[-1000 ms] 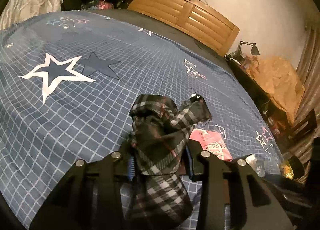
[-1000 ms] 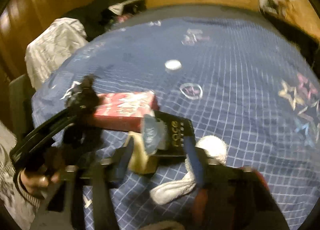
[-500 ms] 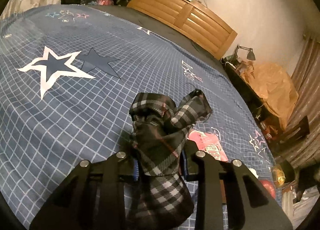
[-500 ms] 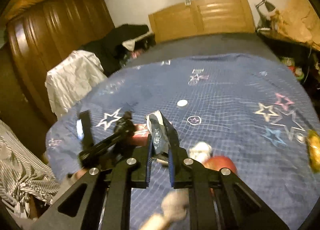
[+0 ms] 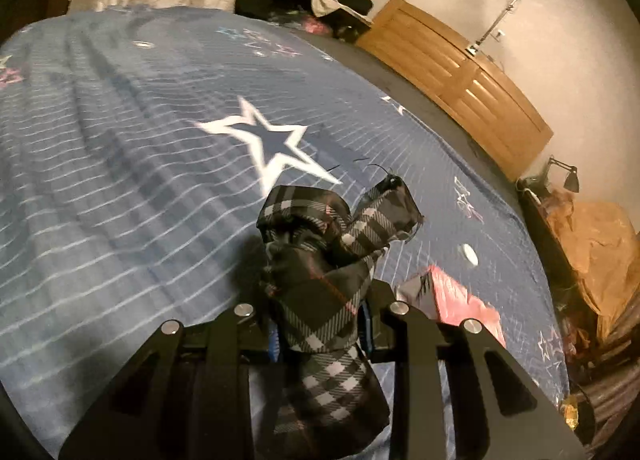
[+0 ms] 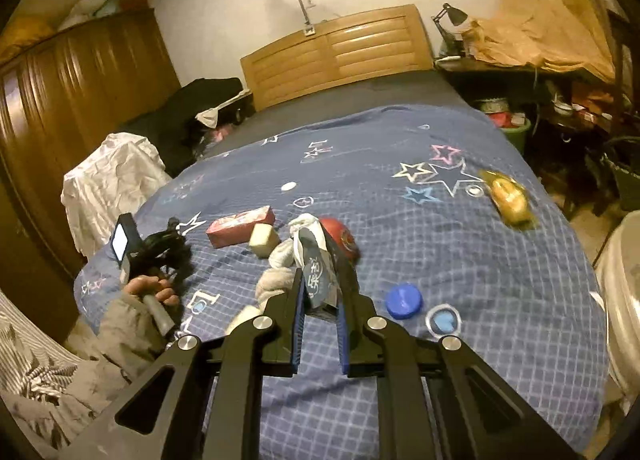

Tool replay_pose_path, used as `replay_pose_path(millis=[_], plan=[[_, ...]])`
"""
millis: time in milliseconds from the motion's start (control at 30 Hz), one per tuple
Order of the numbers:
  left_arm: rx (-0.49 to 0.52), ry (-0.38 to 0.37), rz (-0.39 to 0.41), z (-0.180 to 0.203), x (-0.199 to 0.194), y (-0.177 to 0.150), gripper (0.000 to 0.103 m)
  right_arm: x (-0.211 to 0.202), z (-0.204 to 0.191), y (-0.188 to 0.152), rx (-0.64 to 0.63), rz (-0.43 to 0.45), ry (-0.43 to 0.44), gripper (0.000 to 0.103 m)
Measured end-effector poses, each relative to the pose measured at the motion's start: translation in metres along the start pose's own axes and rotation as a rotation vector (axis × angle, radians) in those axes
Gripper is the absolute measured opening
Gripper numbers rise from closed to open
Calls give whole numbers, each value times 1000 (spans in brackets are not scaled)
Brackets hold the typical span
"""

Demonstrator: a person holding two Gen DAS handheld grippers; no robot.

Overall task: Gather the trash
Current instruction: 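Carry the plaid cloth and packet over the white bucket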

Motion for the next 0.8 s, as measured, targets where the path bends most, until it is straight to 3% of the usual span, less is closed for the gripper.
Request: replay_pose_path(millis=[167,367,600,800], plan=[[78,9,-10,2,-55,-37,27,-2,-5,-22,-18,-9,22,15],[318,5,-60,32,-111,-116,27,3,-20,-34,-58,-11,26,15],[545,-98,-55,91,-161,-185,27,-15,4,-44,-7,21,14,15],[683,-167,-66,144,-183,-233,27,-41,42,-52,67,70,-34,15]])
Point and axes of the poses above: each gripper's, at about its wrist camera, not at the fingertips, and x roughly the way its jaws point, z to its right, y to its top, the point moved 6 cm from there along x, roughly the way its jaws point, and after that the axes turned 12 degrees about -x, right-handed, at the moved point
